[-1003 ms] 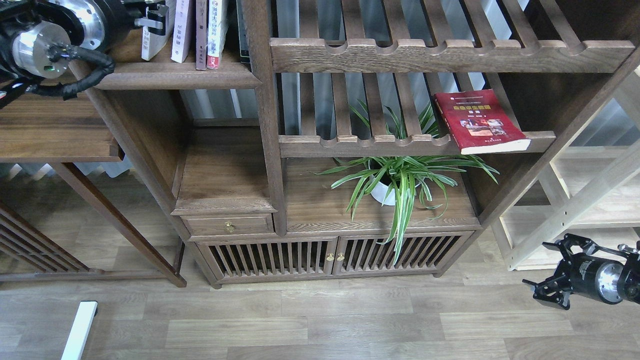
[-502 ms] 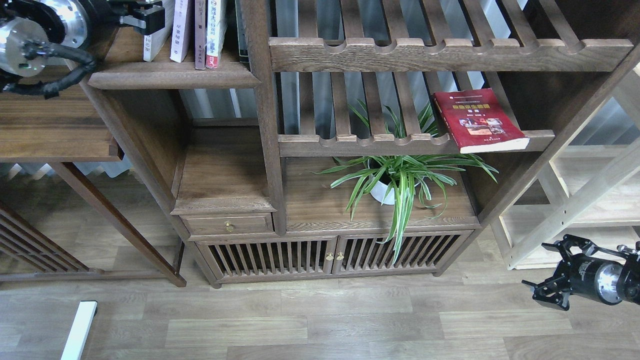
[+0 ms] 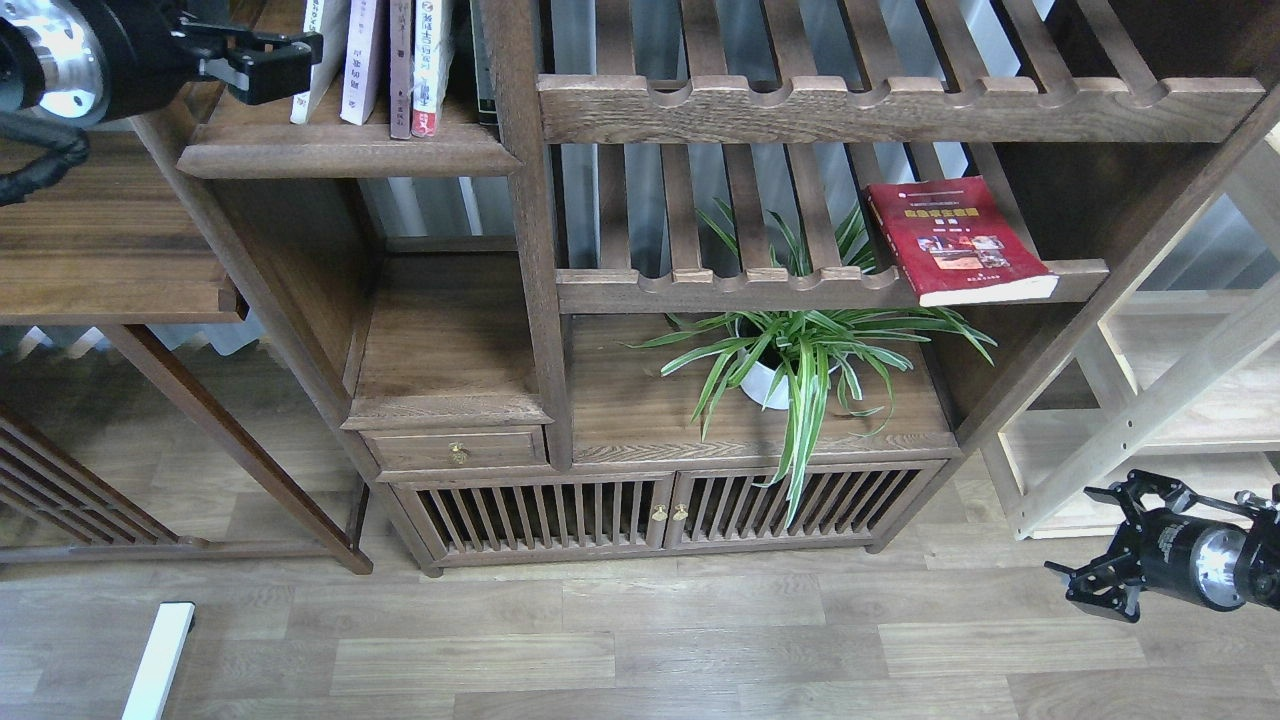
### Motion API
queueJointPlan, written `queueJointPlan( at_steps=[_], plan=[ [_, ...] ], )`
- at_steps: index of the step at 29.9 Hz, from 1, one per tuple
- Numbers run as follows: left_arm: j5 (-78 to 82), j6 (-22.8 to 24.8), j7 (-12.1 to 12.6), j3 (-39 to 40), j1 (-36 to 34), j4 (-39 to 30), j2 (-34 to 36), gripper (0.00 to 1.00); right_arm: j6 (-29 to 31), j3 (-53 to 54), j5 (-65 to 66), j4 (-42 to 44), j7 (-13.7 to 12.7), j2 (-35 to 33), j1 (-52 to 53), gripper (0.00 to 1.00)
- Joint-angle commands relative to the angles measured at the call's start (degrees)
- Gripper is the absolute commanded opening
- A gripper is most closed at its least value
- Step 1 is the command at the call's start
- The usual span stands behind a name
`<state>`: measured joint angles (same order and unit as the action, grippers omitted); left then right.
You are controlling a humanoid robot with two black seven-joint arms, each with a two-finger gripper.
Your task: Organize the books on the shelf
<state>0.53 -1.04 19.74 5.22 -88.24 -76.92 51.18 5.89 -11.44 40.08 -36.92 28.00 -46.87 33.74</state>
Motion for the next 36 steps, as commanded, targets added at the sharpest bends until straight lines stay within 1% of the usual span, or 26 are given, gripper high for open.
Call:
queueJointPlan(
  at_steps=[1,6,11,13,16,18,19,22,24,29,30,31,32,35,36],
  plan=[
    [0.0,4.36,0.04,-0.04,0.0,-2.62,3.39,0.87,0.0,-0.08,0.0,0.0,0.0,-0.06,-0.26,1.0],
    [0.0,12.27,-0.4,-0.21,0.44,-7.1,9.45,0.89,0.0,-0.08,0.0,0.0,0.0,-0.06,-0.61,1.0],
    [0.09,20.88,-1.37,-0.21,4.82,-12.46,17.1,0.89,0.0,-0.08,0.0,-0.08,0.0,-0.68,-0.61,1.0],
    [0.35,24.66,-2.24,-0.21,7.63,-13.35,20.09,0.89,0.0,-0.08,0.0,-0.08,0.0,-0.76,-0.61,1.0],
    [1.57,29.04,-4.96,-0.21,12.9,-13.44,23.08,0.89,0.0,0.1,0.08,-0.61,0.0,-0.76,-0.35,1.0],
    [2.98,29.04,-6.37,-0.21,14.93,-13.7,24.57,0.89,-0.08,0.1,0.08,-1.22,0.0,-0.85,0.18,1.0],
    [3.86,29.04,-7.51,-0.3,16.07,-14.05,25.54,0.89,-0.26,0.36,0.17,-1.75,0.0,-0.94,0.27,1.0],
    [6.23,29.04,-9.89,-0.3,18.54,-14.75,26.78,0.89,-2.88,0.54,0.17,-3.77,0.0,-1.55,0.97,1.0],
    [9.47,29.04,-12.6,-0.3,20.12,-14.84,27.65,0.89,-6.48,0.36,0.43,-5.7,0.0,-1.99,2.11,1.0],
    [18.26,29.04,-19.29,-0.91,23.46,-14.75,28.18,0.89,-13.25,0.45,2.89,-8.17,0.0,-2.87,3.17,1.0],
    [20.54,29.04,-20.87,-1.26,24.25,-14.67,28.18,0.89,-15.53,0.45,3.33,-8.34,0.0,-2.79,3.17,1.0],
    [22.13,29.04,-21.93,-1.53,24.87,-14.67,28.18,0.89,-17.64,0.54,3.42,-8.35,0.0,-2.61,3.17,1.0],
    [23.97,29.04,-23.15,-1.97,25.48,-14.58,28.18,0.89,-21.06,0.36,3.69,-8.35,0.0,-2.44,3.17,1.0],
    [28.37,27.94,-26.06,-3.02,26.89,-14.49,28.1,0.89,-31.77,-0.25,5.44,-8.52,0.0,-1.91,2.73,1.0],
    [29.34,27.58,-26.85,-3.29,27.07,-14.49,28.1,0.89,-33.89,-0.34,6.49,-8.52,0.0,-1.73,2.56,1.0]
  ],
)
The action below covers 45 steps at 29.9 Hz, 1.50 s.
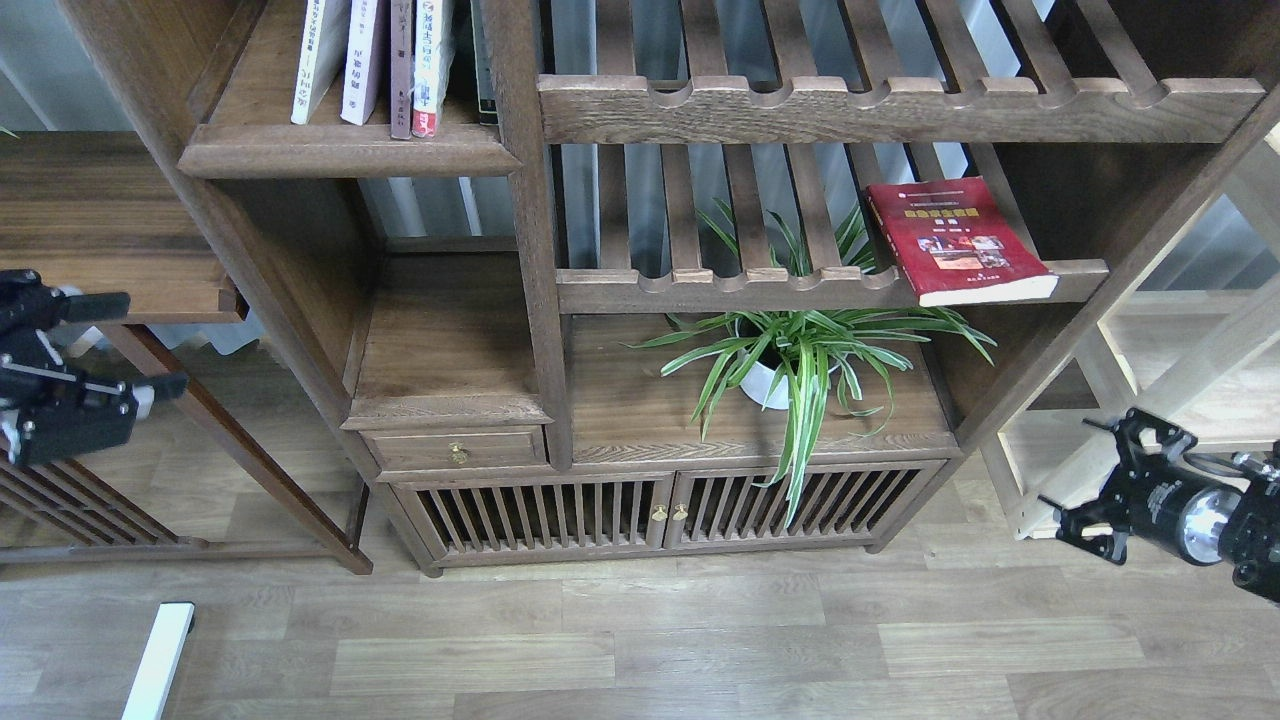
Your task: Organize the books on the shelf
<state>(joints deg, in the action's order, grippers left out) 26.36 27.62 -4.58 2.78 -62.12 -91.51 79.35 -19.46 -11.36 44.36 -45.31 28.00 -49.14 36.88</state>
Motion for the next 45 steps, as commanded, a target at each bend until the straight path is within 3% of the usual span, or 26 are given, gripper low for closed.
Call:
queueJointPlan(
  at_steps=[1,9,15,28,45],
  plan=[
    [4.22,-1.52,-3.23,-1.2,1.29,0.19,-0.16,0.89,-8.54,-0.42,3.44,-0.13,0.0,0.79,-0.75,1.0],
    [15.11,-11.61,-7.01,-3.05,6.21,0.72,-4.9,0.88,-8.54,-0.42,9.69,-1.18,0.0,2.11,-0.93,1.0],
    [17.5,-17.95,-6.32,-3.05,9.73,0.63,-9.82,0.88,-8.54,-0.33,14.44,-1.18,0.0,3.26,1.08,1.0],
    [17.58,-21.12,-4.82,-3.05,11.66,0.72,-12.73,0.89,-8.54,-1.21,14.97,-0.22,0.0,4.84,10.67,1.0],
    [17.67,-23.05,-4.38,-2.96,11.84,0.81,-13.35,0.88,-8.54,-3.67,14.79,18.06,0.0,14.94,14.01,1.0]
  ],
)
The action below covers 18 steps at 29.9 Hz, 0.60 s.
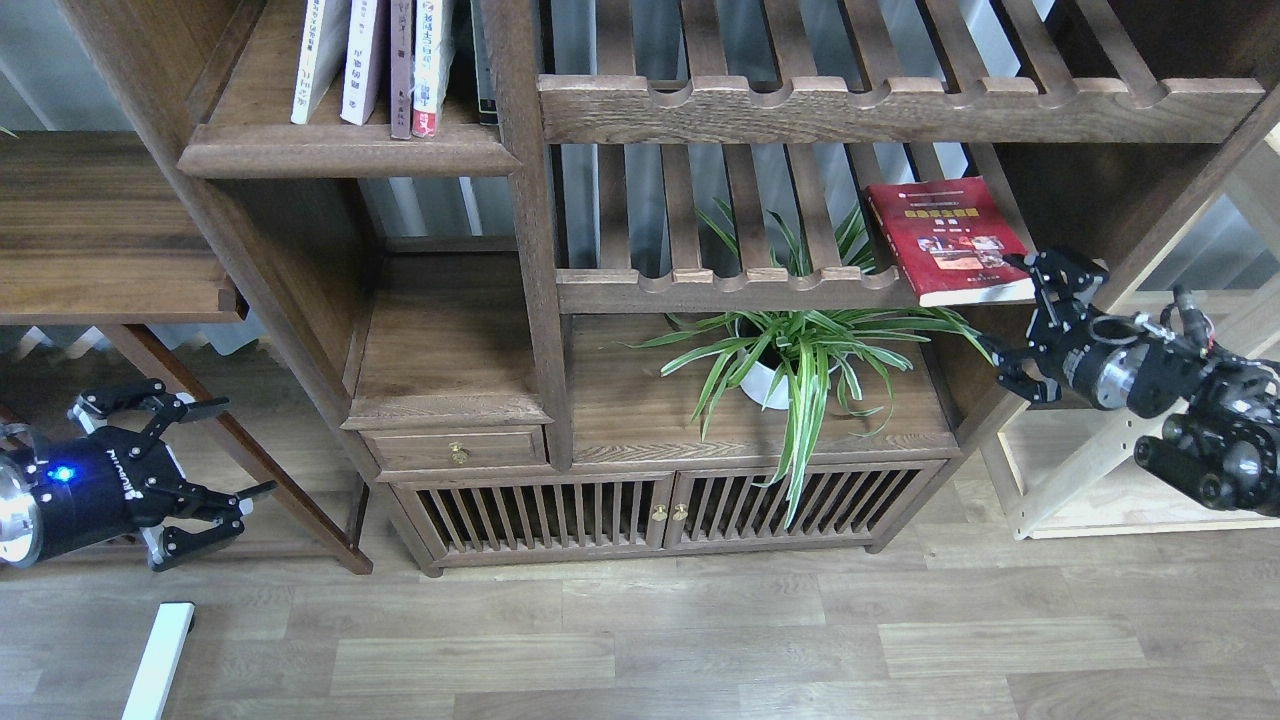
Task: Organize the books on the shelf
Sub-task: 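Move the right gripper toward the red book on the middle shelf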
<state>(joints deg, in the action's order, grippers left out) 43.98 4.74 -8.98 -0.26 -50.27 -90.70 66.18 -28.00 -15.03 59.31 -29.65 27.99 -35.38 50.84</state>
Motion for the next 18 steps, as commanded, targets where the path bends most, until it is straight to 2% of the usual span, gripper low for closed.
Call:
queueJointPlan(
  at_steps=[1,4,13,18],
  plan=[
    [0.05,-0.17,0.11,0.09,0.0,0.17,-0.26,0.89,0.0,0.0,-0.24,2.58,0.01,1.28,0.13,1.0],
    [0.05,-0.26,0.11,0.09,0.0,0.61,-0.79,0.89,0.0,0.0,-0.16,2.75,0.01,1.45,0.57,0.97],
    [0.05,-1.31,0.2,0.09,0.0,1.32,-2.2,0.89,0.0,0.0,-0.33,4.78,0.01,2.24,1.8,0.71],
    [0.05,-2.1,0.2,0.18,0.0,1.67,-2.46,0.89,0.0,0.0,-0.33,5.22,0.01,2.42,2.15,0.68]
  ],
)
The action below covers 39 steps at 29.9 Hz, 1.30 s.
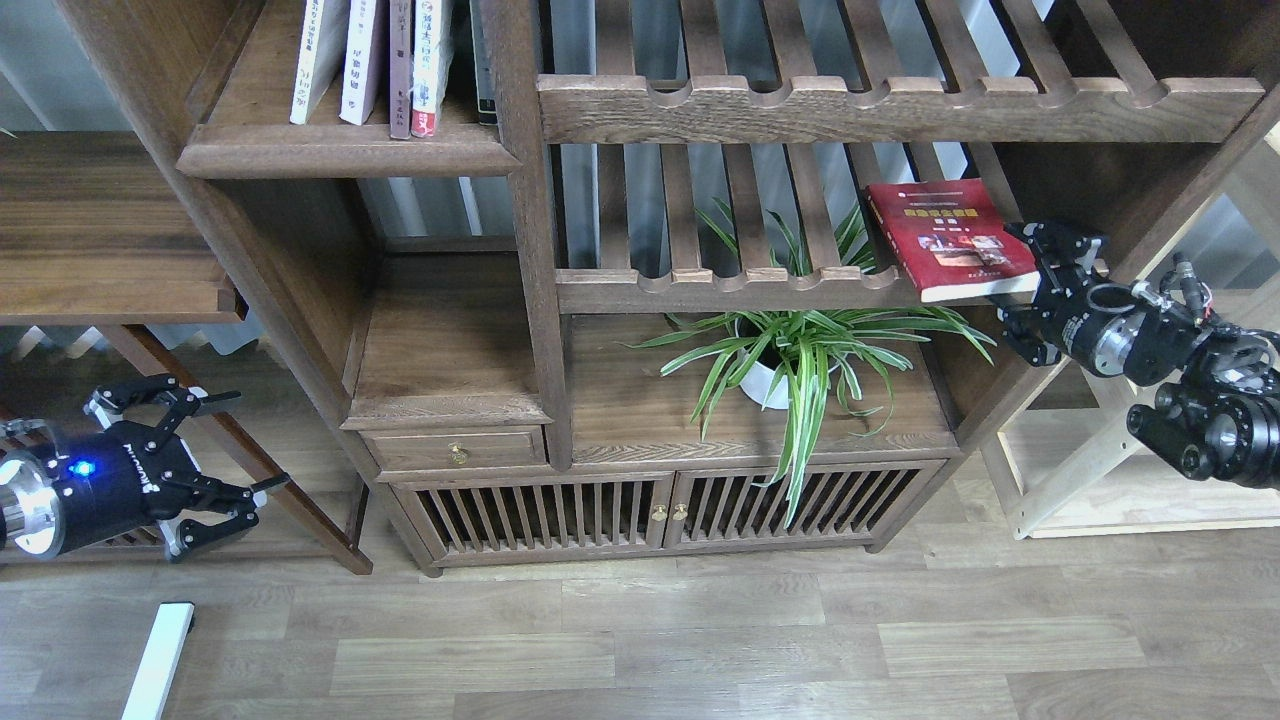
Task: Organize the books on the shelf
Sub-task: 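Move the right gripper toward the red book on the middle shelf, then grasp the red book's edge with the right gripper and pull it off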
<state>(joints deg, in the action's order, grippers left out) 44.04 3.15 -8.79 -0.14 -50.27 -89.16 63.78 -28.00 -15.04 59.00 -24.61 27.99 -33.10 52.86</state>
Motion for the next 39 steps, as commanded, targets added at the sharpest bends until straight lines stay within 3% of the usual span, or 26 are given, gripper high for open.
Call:
queueJointPlan(
  at_steps=[1,7,9,13,16,17,28,35,39],
  plan=[
    [-0.01,-0.6,0.0,0.05,0.0,0.12,-0.06,0.89,0.0,0.01,-0.11,0.18,0.01,0.31,0.14,0.68],
    [-0.09,-0.86,-0.09,0.05,0.0,0.38,-0.06,0.89,0.0,0.01,-0.2,0.18,0.01,0.4,0.05,0.6],
    [-0.09,-0.95,-0.09,0.05,0.0,0.47,-0.06,0.89,0.0,0.01,-0.11,0.18,0.01,0.58,-0.04,0.53],
    [-0.01,-0.95,-0.09,0.05,0.0,0.56,-0.15,0.89,0.0,-0.61,-0.11,0.09,0.01,1.11,-0.3,0.32],
    [-0.09,-0.95,-0.09,0.05,0.0,0.56,-0.15,0.89,0.0,-1.84,-0.46,0.18,0.01,0.93,-0.13,0.06],
    [-0.09,-1.04,-0.09,-0.04,0.0,0.56,-0.15,0.89,0.0,-1.84,-0.55,0.18,0.01,0.76,-0.21,0.04],
    [-0.01,-2.01,-0.09,0.05,0.35,0.65,-0.68,0.89,0.0,-1.23,-3.53,-1.75,0.01,-0.65,0.05,0.0],
    [-0.18,-2.62,-0.09,-0.04,0.35,1.44,-1.03,0.89,0.0,-0.44,-4.94,-14.57,0.01,-10.48,0.84,0.0],
    [-0.27,-2.62,-0.09,-0.04,0.44,1.7,-1.56,0.89,0.0,-0.35,-5.03,-17.74,0.01,-14.27,0.49,0.0]
  ],
)
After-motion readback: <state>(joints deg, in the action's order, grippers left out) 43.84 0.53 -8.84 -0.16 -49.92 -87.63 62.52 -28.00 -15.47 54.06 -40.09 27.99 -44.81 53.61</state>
